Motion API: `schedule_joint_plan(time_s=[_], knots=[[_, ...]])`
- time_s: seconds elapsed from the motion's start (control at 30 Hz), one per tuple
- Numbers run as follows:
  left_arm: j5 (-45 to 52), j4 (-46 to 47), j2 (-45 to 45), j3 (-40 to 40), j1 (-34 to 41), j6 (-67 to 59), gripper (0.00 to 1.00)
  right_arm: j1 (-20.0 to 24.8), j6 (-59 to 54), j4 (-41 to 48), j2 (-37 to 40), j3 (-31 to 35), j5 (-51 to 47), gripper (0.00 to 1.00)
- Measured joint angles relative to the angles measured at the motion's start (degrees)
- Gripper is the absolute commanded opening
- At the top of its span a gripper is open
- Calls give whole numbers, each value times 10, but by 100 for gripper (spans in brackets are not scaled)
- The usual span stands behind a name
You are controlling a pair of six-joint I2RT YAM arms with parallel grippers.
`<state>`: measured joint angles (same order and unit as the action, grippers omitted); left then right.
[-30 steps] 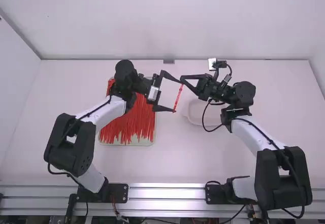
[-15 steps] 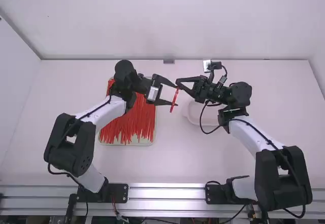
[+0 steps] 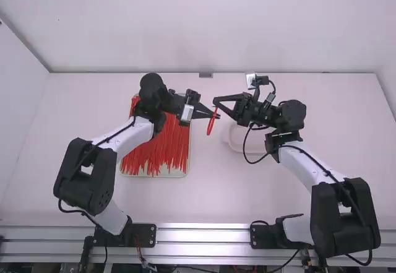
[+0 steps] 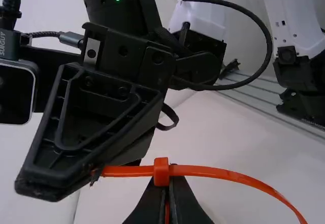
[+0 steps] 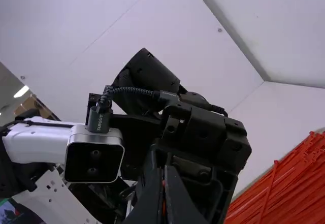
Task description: Fasten the cable tie
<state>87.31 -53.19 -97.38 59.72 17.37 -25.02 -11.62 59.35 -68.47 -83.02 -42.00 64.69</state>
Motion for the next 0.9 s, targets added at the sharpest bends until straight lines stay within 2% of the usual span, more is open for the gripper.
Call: schedule_joint_plan(time_s=[0.3, 0.9], knots=[[-7, 40, 0, 0, 0, 0, 2, 0, 4, -18, 0, 0, 5, 0], [-46, 245, 10, 9, 1, -74, 2, 5, 5, -11, -5, 3, 10, 0]])
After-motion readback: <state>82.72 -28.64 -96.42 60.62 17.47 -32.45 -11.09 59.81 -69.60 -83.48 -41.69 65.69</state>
